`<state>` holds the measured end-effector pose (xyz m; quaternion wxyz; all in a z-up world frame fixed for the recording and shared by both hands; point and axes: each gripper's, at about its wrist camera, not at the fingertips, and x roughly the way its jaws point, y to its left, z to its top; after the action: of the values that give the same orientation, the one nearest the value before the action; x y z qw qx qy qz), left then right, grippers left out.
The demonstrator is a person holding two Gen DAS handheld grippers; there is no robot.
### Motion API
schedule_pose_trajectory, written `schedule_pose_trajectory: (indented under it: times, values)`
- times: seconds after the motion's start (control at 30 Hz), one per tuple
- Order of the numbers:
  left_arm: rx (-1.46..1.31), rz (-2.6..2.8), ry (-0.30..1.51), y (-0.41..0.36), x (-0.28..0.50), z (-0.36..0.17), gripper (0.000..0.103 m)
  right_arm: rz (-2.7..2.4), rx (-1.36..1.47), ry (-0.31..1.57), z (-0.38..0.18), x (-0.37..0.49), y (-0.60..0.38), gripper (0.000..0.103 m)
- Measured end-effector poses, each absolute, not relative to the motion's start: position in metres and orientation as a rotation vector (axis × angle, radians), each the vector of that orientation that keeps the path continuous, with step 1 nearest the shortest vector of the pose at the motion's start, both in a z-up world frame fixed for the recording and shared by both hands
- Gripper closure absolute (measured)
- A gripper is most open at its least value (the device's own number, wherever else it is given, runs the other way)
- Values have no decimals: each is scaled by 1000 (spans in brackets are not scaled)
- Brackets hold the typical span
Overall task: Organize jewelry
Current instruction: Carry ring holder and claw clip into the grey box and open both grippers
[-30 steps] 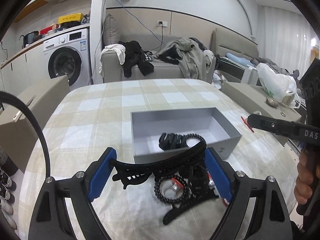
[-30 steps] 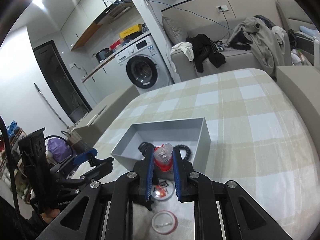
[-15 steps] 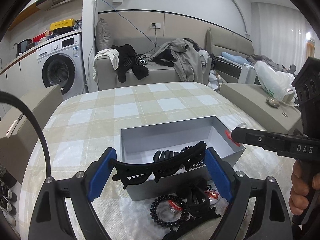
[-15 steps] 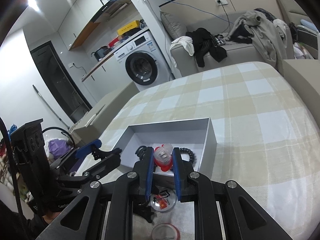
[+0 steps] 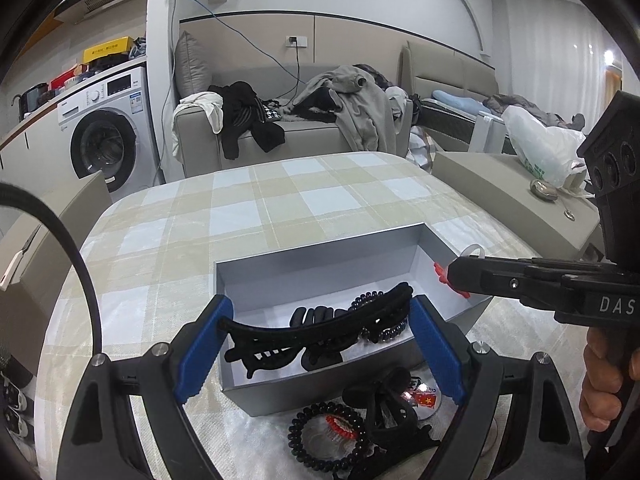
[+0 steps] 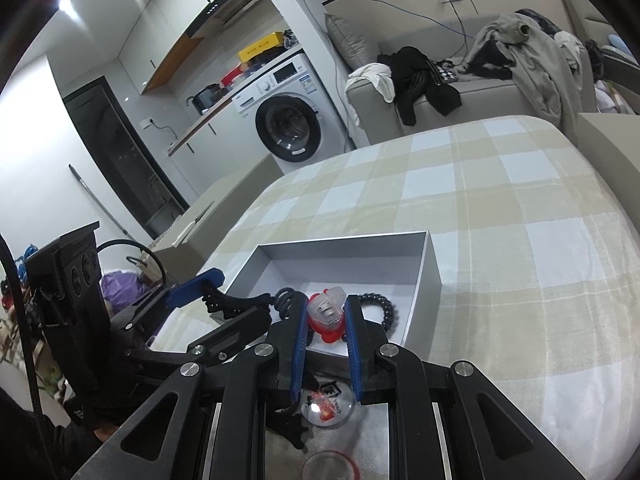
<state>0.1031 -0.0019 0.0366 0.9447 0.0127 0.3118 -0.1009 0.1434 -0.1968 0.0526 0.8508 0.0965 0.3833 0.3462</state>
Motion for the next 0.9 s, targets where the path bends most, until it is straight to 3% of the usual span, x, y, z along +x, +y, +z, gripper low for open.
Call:
schedule_pose_trajectory:
  times: [0.9]
  values:
    - [-16,-209,685,-2,112,28,17,694,207,838,47,144,-192,84]
